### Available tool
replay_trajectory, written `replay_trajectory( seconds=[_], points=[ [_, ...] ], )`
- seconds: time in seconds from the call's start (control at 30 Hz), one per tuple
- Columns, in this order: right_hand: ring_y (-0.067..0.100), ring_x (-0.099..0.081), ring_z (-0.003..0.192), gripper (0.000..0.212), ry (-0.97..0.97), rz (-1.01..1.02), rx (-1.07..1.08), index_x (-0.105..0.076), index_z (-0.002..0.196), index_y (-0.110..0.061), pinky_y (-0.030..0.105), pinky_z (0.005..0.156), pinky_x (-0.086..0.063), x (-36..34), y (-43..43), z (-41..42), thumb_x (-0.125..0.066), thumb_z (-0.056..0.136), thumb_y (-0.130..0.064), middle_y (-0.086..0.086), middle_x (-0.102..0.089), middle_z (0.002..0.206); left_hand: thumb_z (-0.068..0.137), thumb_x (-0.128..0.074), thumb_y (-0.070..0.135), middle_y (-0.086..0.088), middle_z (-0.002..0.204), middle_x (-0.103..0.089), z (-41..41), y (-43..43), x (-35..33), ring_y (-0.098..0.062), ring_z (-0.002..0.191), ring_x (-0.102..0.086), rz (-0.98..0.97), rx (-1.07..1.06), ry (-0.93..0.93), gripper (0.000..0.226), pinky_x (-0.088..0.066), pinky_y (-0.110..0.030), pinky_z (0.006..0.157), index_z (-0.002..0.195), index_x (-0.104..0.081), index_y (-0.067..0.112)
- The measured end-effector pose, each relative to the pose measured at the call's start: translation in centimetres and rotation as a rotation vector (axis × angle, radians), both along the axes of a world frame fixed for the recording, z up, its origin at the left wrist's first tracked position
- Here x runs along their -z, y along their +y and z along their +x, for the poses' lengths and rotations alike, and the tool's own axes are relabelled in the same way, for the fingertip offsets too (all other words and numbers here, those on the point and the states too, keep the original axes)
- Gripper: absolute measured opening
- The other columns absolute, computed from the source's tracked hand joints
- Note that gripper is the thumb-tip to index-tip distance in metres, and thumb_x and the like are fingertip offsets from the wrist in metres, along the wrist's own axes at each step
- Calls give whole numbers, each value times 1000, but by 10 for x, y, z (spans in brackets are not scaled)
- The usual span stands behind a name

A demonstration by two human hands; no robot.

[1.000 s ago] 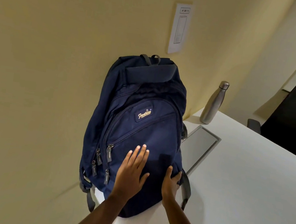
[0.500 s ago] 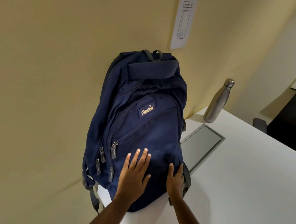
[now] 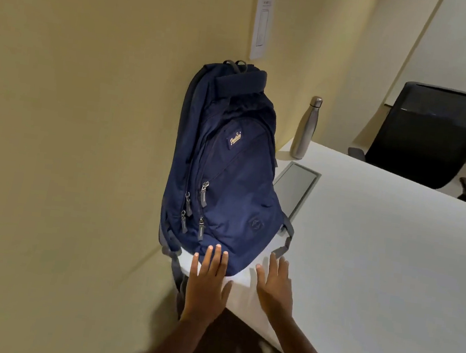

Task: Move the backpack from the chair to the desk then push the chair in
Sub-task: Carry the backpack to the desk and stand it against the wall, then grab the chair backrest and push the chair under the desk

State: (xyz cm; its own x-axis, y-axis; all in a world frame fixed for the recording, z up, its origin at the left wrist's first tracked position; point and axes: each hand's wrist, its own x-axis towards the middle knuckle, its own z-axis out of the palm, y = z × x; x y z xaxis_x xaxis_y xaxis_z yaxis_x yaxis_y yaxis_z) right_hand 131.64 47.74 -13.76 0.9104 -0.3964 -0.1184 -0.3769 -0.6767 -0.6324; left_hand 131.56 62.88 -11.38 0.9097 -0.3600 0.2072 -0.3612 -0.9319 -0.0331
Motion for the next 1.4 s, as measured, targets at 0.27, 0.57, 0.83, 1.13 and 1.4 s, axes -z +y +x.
replay_trajectory(
  seconds=[0.27,0.57,0.83,1.13,1.4],
  points=[
    [24,2,147,57,140,-185,-49,-5,147,-22,42,118,-6,3,32,-93,-25,97,-42,5,0,160,51,-83,46,-12,110,-71,-79,24,11,-25,101,-68,-50,14,148,68,-57,-46,78,105,-69,8],
    [21,6,146,58,184,-186,-153,-6,147,-19,42,119,-1,15,46,-208,-24,97,-43,5,1,159,95,-19,48,-19,150,-29,-174,30,15,-30,140,-27,-96,26,240,63,-23,-48,114,140,-28,4],
    [21,8,146,58,204,-320,-259,-2,147,-19,42,119,0,17,47,-331,-20,97,-43,6,2,159,96,-13,49,-11,157,8,-297,41,28,-24,145,9,65,-59,391,65,4,-44,118,144,8,10],
    [23,6,146,58,219,-354,-268,-4,147,-18,45,119,-1,12,66,-447,-21,98,-42,8,1,159,96,-13,48,-10,158,5,-414,66,28,-25,145,8,109,-12,388,65,3,-44,118,144,8,10],
    [23,6,146,58,237,-331,-207,-5,147,-18,45,118,0,13,93,-540,-23,97,-41,8,0,159,96,-15,47,-10,158,1,-500,82,37,-25,146,4,90,62,380,65,1,-43,119,144,7,9]
  ],
)
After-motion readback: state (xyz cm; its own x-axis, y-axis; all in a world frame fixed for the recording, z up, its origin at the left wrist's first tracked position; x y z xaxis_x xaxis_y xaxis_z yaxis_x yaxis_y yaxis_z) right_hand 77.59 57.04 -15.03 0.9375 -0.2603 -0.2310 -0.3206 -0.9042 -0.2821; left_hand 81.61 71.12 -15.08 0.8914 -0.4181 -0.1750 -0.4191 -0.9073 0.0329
